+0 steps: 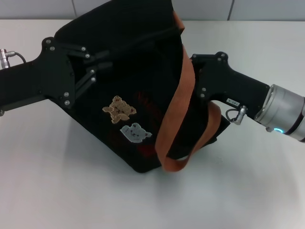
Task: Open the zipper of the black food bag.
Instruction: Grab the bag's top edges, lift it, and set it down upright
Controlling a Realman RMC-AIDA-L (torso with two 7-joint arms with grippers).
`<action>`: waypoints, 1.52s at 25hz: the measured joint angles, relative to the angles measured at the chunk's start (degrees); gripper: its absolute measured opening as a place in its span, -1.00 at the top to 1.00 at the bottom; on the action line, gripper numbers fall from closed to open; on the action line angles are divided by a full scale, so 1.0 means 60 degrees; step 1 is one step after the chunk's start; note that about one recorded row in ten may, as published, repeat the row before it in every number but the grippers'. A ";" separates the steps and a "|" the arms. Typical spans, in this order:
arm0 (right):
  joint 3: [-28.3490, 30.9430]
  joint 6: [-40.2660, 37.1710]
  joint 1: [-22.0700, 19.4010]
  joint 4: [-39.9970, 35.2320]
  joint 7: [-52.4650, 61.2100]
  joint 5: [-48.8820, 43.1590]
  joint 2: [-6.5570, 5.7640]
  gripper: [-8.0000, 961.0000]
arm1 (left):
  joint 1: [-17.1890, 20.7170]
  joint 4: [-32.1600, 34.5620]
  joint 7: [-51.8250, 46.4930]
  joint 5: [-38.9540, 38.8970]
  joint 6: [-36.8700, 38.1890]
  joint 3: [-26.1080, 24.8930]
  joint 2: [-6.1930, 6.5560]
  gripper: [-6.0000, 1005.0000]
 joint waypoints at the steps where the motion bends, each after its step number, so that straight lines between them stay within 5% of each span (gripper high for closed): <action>1: 0.0000 0.0000 0.0000 0.0000 0.0000 0.0000 0.0000 0.82 | 0.0009 0.0000 0.0000 0.0000 0.0017 -0.0003 0.0000 0.84; 23: 0.0617 -0.0558 -0.0366 0.1157 -0.3076 -0.0014 -0.0002 0.72 | -0.0005 -0.0156 0.0052 -0.0016 0.0134 0.0025 -0.0021 0.84; 29: 0.0729 -0.0166 -0.0188 0.1577 -0.3886 -0.0011 -0.0001 0.34 | 0.0003 -0.0244 0.0176 -0.0016 0.0133 0.0004 -0.0015 0.84; 38: 0.1845 0.0035 -0.0143 0.2453 -0.5623 -0.0032 -0.0001 0.34 | -0.0044 -0.0271 0.0199 -0.0015 0.0136 0.0018 -0.0014 0.84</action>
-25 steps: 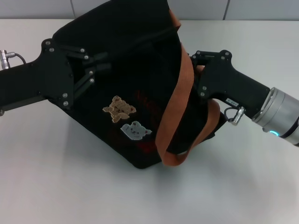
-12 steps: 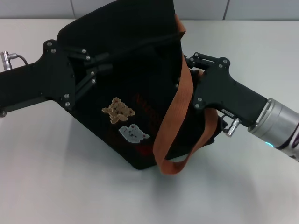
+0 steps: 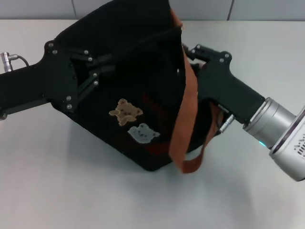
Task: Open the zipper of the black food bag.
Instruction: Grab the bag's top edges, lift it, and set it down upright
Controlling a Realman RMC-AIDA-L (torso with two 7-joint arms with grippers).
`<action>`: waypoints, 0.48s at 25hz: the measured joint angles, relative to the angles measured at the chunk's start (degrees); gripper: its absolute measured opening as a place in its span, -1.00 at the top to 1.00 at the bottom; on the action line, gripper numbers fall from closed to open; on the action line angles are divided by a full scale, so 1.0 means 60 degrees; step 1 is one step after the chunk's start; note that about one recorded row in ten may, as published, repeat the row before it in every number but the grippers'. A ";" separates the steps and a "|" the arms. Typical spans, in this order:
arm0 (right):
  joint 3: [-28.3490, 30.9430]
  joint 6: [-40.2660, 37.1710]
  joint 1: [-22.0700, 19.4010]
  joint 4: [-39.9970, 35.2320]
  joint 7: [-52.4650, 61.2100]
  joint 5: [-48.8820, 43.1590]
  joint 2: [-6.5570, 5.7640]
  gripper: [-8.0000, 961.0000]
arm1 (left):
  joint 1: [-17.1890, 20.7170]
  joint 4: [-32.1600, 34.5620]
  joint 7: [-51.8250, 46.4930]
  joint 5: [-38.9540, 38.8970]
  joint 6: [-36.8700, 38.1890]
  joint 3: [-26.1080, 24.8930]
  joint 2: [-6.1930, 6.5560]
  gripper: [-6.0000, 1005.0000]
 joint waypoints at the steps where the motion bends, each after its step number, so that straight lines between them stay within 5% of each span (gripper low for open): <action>1: 0.0395 0.0008 -0.0028 0.0143 -0.0370 -0.0029 0.0001 0.34 | -0.0017 -0.0004 0.0002 0.0001 0.0003 0.0010 0.0000 0.84; 12: 0.0893 0.0160 -0.0087 0.0307 -0.1398 -0.0047 0.0000 0.35 | -0.0039 -0.0020 -0.0013 -0.0026 0.0007 -0.0031 -0.0001 0.84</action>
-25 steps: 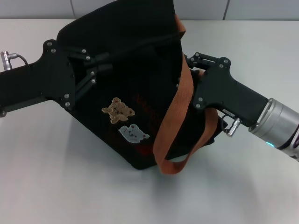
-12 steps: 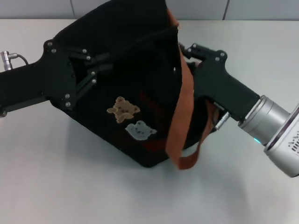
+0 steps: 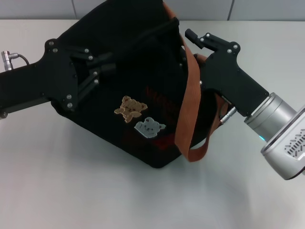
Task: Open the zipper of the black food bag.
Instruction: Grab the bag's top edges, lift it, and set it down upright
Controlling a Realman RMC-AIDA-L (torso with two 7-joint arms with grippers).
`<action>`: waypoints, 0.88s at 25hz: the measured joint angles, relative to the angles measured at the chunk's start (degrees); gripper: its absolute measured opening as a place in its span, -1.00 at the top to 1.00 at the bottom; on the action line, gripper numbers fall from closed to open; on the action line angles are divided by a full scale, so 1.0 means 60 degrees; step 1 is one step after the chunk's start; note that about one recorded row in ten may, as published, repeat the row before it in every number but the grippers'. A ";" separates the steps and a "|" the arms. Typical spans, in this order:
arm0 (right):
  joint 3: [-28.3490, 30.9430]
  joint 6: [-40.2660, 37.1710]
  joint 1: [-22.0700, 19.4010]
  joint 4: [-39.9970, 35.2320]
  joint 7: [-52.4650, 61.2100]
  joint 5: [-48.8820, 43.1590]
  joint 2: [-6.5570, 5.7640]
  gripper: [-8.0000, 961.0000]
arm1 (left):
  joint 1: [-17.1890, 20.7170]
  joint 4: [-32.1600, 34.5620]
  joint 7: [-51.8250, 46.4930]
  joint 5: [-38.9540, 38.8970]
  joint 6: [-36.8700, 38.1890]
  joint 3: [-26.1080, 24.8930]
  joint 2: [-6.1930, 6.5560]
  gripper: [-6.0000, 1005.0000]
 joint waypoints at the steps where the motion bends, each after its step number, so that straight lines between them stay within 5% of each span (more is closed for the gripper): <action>1: -0.0015 0.0030 -0.0009 0.0001 -0.0092 0.0000 0.0000 0.34 | 0.0007 0.0000 -0.0003 -0.0010 0.0001 -0.0001 0.0000 0.84; 8: -0.0046 -0.0008 -0.0460 -0.0144 -0.0624 -0.0837 0.0000 0.34 | 0.0079 -0.0001 -0.0050 -0.0202 0.0003 -0.0015 0.0019 0.84; 22: 0.0434 0.0589 -0.0067 0.0351 -0.0652 -0.0915 -0.0001 0.34 | -0.0066 -0.0215 -0.0025 -0.0256 0.0085 0.0226 0.0002 0.84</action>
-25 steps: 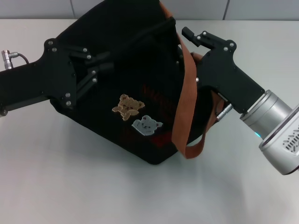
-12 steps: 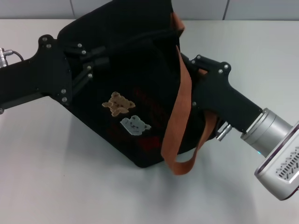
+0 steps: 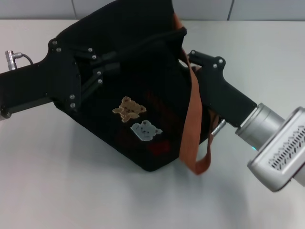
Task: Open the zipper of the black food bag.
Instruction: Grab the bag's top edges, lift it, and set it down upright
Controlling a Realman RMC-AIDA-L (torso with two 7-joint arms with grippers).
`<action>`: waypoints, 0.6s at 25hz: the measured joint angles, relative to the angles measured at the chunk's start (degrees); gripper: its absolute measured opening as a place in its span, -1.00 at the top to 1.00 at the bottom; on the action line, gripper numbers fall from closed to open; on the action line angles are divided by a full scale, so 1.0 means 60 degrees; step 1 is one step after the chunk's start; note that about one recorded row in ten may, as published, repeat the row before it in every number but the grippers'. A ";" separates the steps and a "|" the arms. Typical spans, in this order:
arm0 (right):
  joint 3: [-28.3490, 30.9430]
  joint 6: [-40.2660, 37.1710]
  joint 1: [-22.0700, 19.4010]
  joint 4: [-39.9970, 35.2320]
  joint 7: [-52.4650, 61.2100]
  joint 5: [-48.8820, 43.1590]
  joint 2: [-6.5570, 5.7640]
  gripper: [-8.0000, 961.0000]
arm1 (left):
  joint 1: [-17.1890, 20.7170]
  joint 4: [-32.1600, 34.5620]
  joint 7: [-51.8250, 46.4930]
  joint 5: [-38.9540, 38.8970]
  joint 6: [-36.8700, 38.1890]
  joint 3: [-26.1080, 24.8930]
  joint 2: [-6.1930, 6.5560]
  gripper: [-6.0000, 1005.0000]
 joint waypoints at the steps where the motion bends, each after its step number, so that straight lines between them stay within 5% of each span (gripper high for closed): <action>1: 0.0079 0.0061 0.0023 0.0011 -0.0009 -0.0001 0.0000 0.34 | -0.0001 -0.0002 0.0007 0.0004 0.0002 0.0002 -0.0001 0.84; 15: 0.0363 0.0168 0.0074 0.0349 -0.0631 -0.0037 0.0000 0.35 | 0.0063 -0.0225 0.0050 -0.0002 0.0058 0.0036 0.0011 0.84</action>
